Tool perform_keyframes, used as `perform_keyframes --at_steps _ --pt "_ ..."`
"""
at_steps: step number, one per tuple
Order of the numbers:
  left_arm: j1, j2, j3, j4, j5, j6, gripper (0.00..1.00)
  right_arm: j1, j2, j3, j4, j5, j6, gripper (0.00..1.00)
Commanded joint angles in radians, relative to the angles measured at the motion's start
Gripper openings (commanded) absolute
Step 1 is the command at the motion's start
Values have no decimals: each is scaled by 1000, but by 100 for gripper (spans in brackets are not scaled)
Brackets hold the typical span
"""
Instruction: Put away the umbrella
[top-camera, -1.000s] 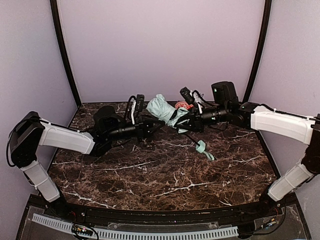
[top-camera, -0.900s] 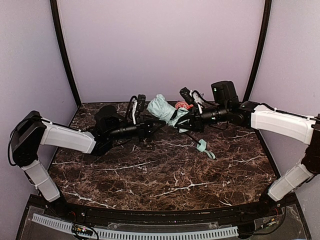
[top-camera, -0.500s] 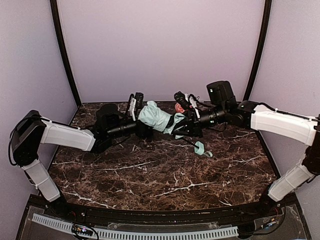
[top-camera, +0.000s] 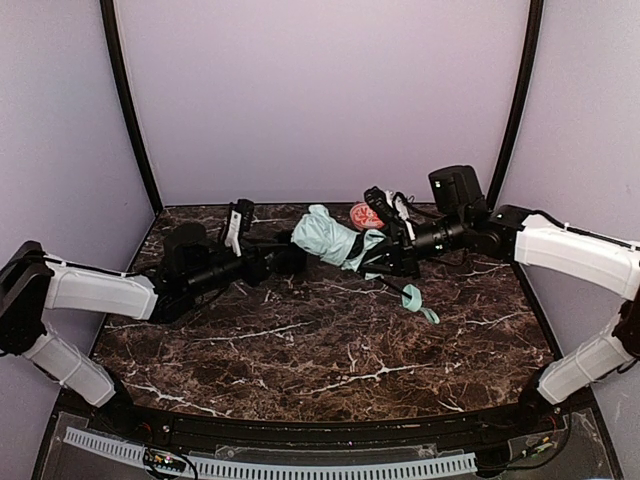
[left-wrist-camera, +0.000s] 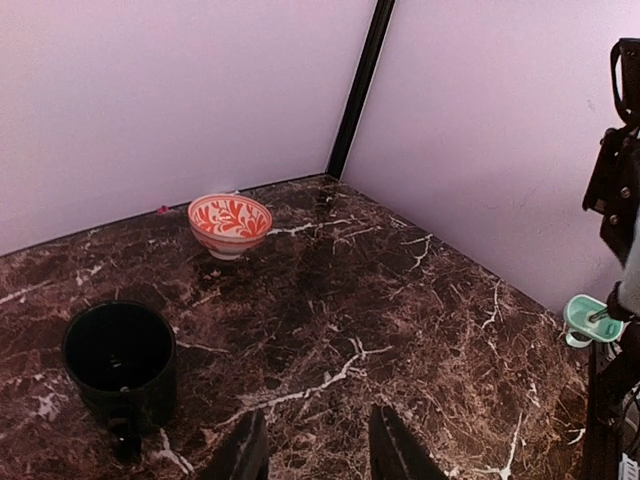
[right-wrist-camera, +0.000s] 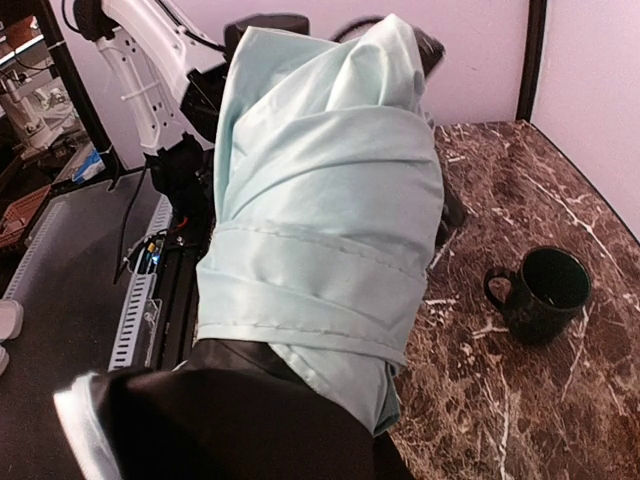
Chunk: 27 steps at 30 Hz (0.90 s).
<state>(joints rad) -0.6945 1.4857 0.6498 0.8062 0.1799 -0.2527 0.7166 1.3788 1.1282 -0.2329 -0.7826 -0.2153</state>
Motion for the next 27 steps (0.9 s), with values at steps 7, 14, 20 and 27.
perform_keyframes --at_steps 7,14,20,27 --pt "-5 -219 -36 -235 -28 215 56 -18 103 -55 15 165 -101 4" --pt "-5 -177 -59 -293 110 269 68 33 260 -66 -121 147 -309 20" --pt "-22 -96 -66 -281 148 306 72 49 354 -21 -128 209 -322 62" --pt "-73 -13 -13 -323 160 349 71 49 291 6 -230 266 -344 100"
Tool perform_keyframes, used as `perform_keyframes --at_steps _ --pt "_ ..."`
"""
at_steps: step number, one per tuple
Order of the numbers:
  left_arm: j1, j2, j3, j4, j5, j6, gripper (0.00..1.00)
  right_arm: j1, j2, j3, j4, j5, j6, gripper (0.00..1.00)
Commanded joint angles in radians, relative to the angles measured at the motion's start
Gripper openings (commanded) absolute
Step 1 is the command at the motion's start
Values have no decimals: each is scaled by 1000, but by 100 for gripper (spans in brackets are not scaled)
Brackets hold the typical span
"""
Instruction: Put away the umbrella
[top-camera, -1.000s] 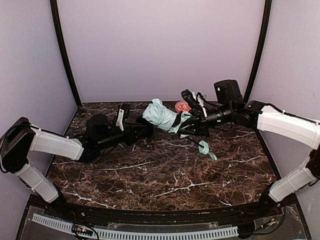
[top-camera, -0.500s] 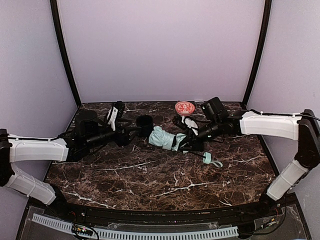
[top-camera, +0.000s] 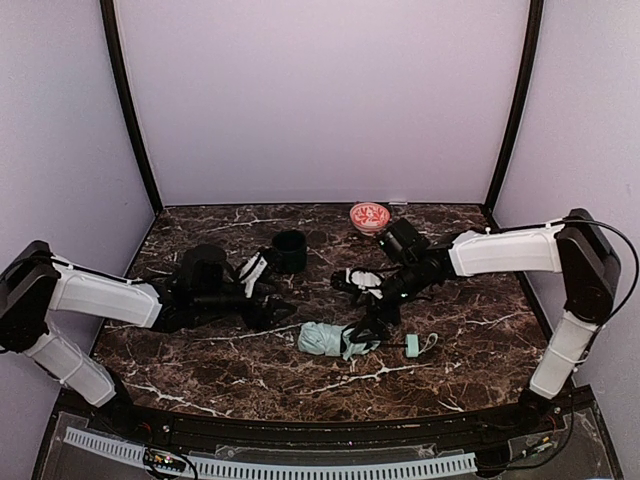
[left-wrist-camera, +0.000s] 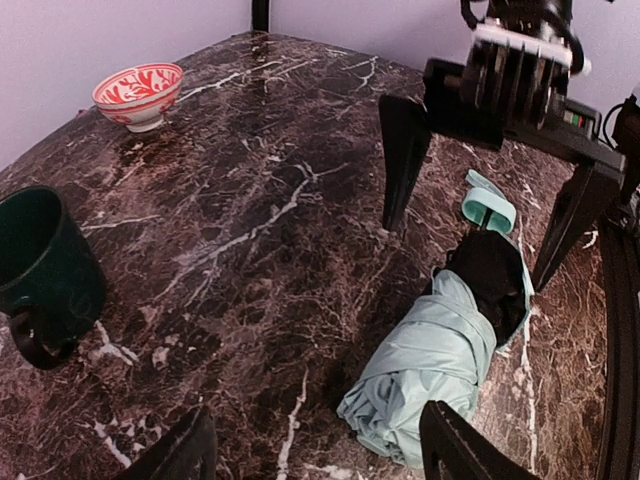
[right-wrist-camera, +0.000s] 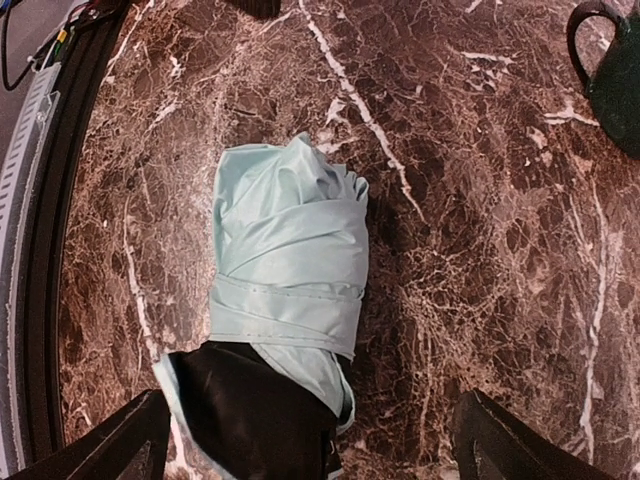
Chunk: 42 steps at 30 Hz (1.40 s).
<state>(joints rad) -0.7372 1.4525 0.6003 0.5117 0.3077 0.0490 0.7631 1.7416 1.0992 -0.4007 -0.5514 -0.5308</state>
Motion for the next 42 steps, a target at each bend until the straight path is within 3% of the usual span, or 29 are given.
perform_keyframes --at_steps 1,4,6,9,11,16,28,32,36,42 --pt "-39 26 43 -33 33 55 71 3 -95 36 -75 34 -18 99" --pt "-57 42 55 -43 18 66 69 3 -185 14 -54 -13 51 96" --pt "-67 55 61 -46 11 72 67 9 -219 -12 36 -10 156 86" --pt "-80 74 81 -69 -8 82 67 22 -188 -11 97 42 301 45" --pt "-88 80 98 -89 -20 87 66 29 -131 20 52 66 320 37" --pt "-93 67 91 -92 -36 95 66 97 -52 8 -5 121 260 46" --pt "-94 65 100 -127 -52 116 66 160 114 37 -31 403 290 47" --pt "-94 43 100 -124 -72 115 66 186 49 150 -177 413 253 64" --pt "-93 12 105 -142 -151 102 66 188 9 287 -326 351 238 99" --pt "-39 -68 108 -251 -442 -39 74 238 117 490 -456 424 262 100"
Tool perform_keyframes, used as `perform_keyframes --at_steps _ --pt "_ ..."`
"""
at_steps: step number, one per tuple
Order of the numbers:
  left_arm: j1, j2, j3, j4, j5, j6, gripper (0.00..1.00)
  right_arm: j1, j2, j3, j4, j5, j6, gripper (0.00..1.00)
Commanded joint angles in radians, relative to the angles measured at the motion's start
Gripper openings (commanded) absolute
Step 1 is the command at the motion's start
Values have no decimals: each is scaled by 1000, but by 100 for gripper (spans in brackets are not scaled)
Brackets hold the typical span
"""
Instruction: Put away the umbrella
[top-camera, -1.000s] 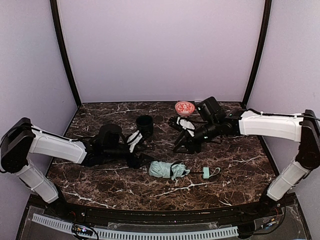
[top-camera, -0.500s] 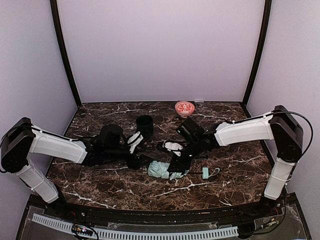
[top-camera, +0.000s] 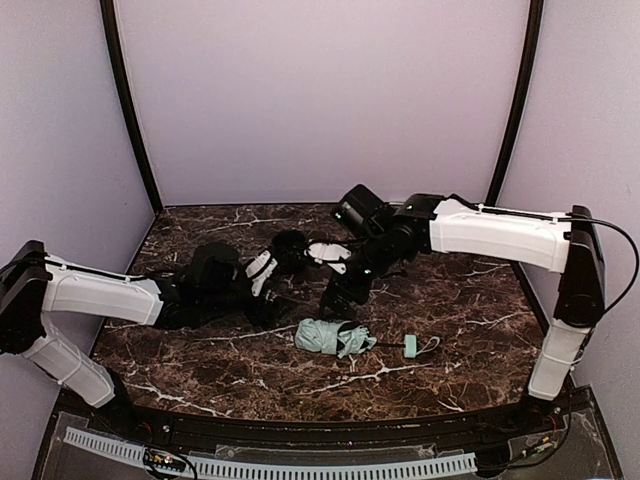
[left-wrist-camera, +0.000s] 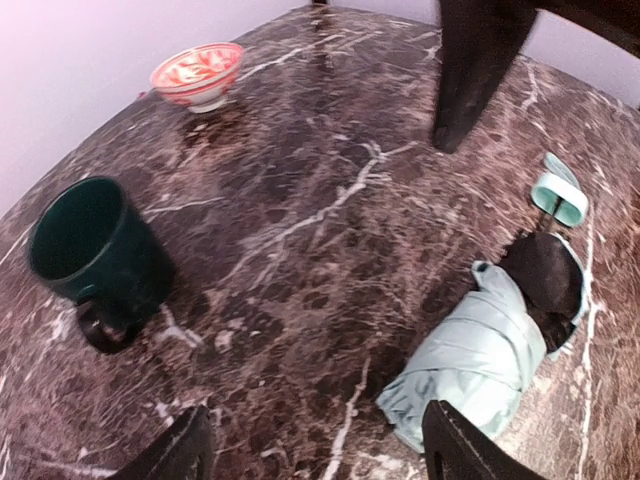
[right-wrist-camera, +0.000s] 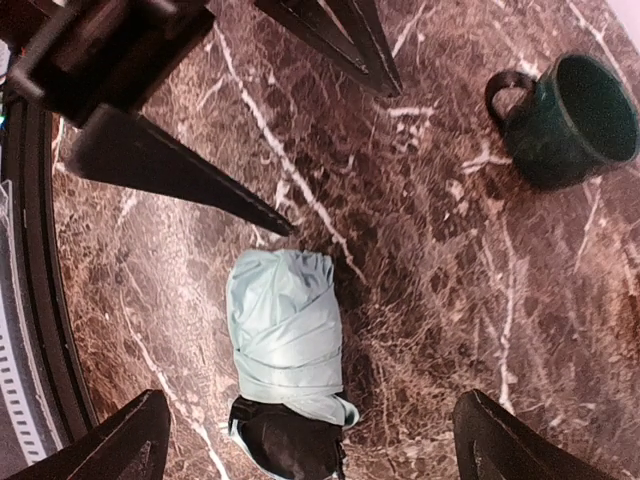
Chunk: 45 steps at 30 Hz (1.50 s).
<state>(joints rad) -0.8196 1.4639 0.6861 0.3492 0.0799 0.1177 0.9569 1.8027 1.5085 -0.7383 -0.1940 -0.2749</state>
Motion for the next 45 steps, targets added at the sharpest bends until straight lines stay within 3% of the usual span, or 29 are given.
perform_keyframes --at_steps 1,7,14,17,25,30,32,35,36,40,45 --pt "57 -95 23 -120 -238 -142 75 53 82 95 -133 99 -3 100" --pt "118 -165 -22 -182 -285 -157 76 89 272 243 -291 213 -62 100" --pt "125 -197 -71 -138 -216 -153 76 102 410 305 -312 166 -132 99" --pt "125 -197 -69 -134 -214 -143 76 104 485 367 -301 158 -112 90" --pt "126 -186 -63 -144 -209 -126 76 105 529 403 -323 202 -98 75" --pt "126 -191 -62 -141 -202 -119 76 105 490 369 -333 221 -105 81" --pt "126 -189 -62 -140 -203 -118 76 105 485 365 -338 219 -105 74" --pt "126 -188 -59 -142 -206 -118 76 105 485 368 -333 211 -99 48" --pt "126 -189 -59 -142 -205 -118 76 105 482 372 -328 207 -96 44" --pt "126 -189 -60 -142 -204 -118 76 104 423 385 -285 181 -93 36" --pt "126 -192 -60 -143 -224 -113 76 74 263 349 -147 156 -76 34"
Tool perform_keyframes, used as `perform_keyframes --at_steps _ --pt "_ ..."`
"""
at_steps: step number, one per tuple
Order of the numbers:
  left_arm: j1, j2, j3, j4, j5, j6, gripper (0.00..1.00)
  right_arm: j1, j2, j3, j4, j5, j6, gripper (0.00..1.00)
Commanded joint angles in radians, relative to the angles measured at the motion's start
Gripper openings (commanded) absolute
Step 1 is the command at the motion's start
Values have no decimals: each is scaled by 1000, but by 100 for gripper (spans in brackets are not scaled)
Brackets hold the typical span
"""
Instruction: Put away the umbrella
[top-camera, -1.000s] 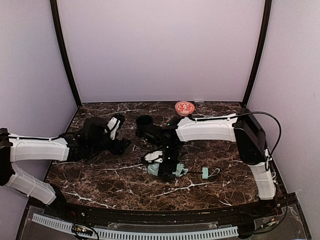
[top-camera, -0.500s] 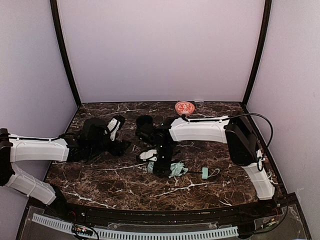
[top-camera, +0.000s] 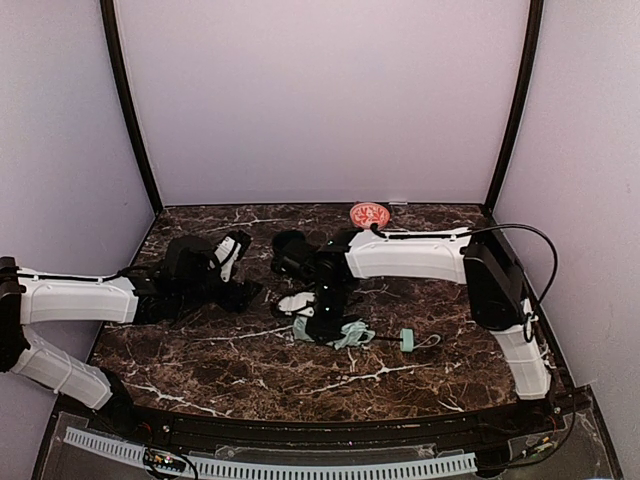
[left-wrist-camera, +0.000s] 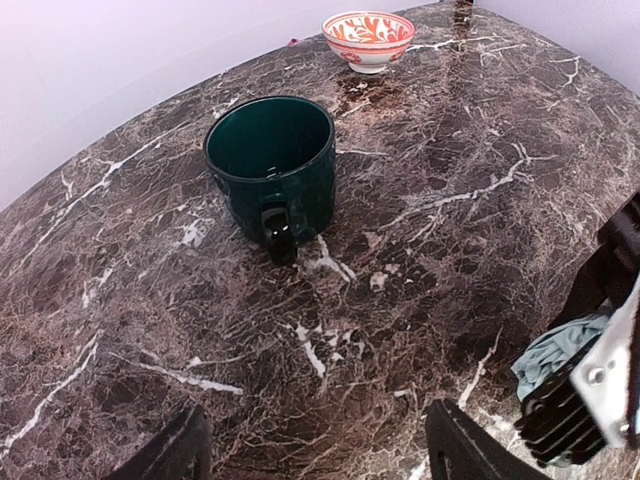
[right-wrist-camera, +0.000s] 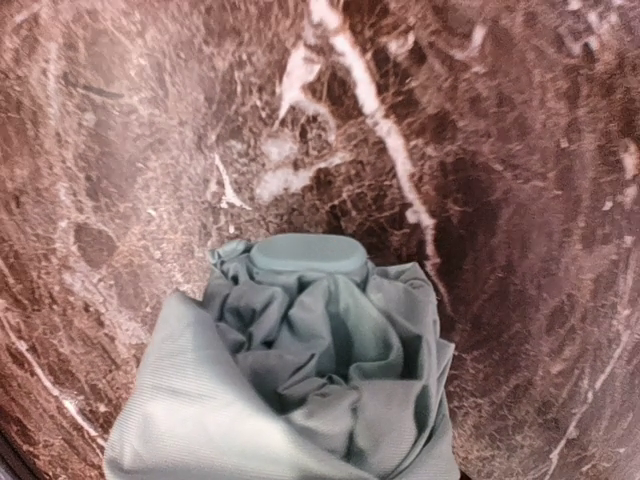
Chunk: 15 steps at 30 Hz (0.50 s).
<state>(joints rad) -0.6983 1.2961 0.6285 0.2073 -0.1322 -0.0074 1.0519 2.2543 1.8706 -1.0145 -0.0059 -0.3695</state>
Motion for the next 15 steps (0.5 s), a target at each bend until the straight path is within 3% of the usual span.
perform_keyframes --at_steps 1,5,8,12,15 --pt "5 -24 -3 -2 -14 12 76 -38 -232 -29 189 -46 32 34" --pt "4 -36 -4 -5 -32 13 75 -133 -471 -144 459 -148 127 33" --pt "6 -42 -4 -3 -43 14 75 -209 -691 -323 794 -210 213 32" --pt "8 -43 5 -11 -41 18 75 -247 -943 -555 1226 -173 232 35" --pt "9 -40 20 -19 -36 19 75 -255 -1031 -570 1385 -138 212 35"
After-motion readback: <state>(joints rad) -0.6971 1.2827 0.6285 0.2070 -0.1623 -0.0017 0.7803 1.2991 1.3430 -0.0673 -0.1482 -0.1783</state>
